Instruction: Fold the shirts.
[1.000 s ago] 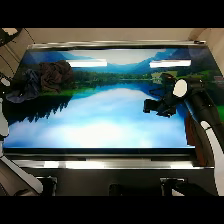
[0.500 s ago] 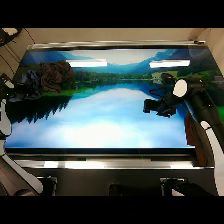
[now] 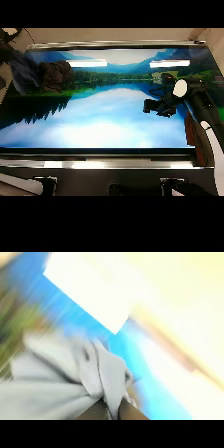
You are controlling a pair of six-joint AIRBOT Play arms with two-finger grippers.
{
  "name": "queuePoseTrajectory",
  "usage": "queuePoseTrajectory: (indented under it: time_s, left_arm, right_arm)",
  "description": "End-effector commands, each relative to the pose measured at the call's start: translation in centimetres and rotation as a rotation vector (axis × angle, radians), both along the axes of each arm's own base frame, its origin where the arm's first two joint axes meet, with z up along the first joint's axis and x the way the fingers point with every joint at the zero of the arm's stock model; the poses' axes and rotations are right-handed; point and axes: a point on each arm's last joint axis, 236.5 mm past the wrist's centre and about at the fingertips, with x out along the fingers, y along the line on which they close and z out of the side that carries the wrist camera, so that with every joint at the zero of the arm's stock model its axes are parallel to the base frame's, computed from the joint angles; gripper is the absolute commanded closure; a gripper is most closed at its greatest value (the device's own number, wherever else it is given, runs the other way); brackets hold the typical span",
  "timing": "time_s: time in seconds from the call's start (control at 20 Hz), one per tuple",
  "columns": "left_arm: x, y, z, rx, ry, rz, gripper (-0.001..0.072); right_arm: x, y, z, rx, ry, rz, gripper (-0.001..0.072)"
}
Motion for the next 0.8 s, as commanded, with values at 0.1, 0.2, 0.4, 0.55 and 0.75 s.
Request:
queuePoseTrajectory:
  time_s: [0.1, 0.2, 0.4, 0.55, 0.75]
  left_arm:
    - [-12.2, -14.2, 21.6, 0.226, -0.338, -0.241, 0.0686]
    - [-17.1, -20.1, 24.2, 0.221, -0.374, -0.366, 0.0686]
    - [-23.9, -31.3, 21.6, 0.193, -0.243, -0.691, 0.0685]
    - [-26.7, -39.2, 15.8, 0.19, -0.083, -0.924, 0.0685]
    - [-29.8, -47.2, 2.2, 0.227, 0.225, -1.143, 0.0685]
  right_arm:
    - [0.0, 0.0, 0.0, 0.0, 0.001, 0.001, 0.0029]
    - [0.0, 0.0, 0.0, 0.0, 0.001, 0.001, 0.0029]
    - [0.0, 0.0, 0.0, 0.0, 0.002, 0.001, 0.003]
    - [0.0, 0.0, 0.0, 0.0, 0.002, 0.001, 0.0029]
    - [0.0, 0.0, 0.0, 0.0, 0.002, 0.001, 0.0029]
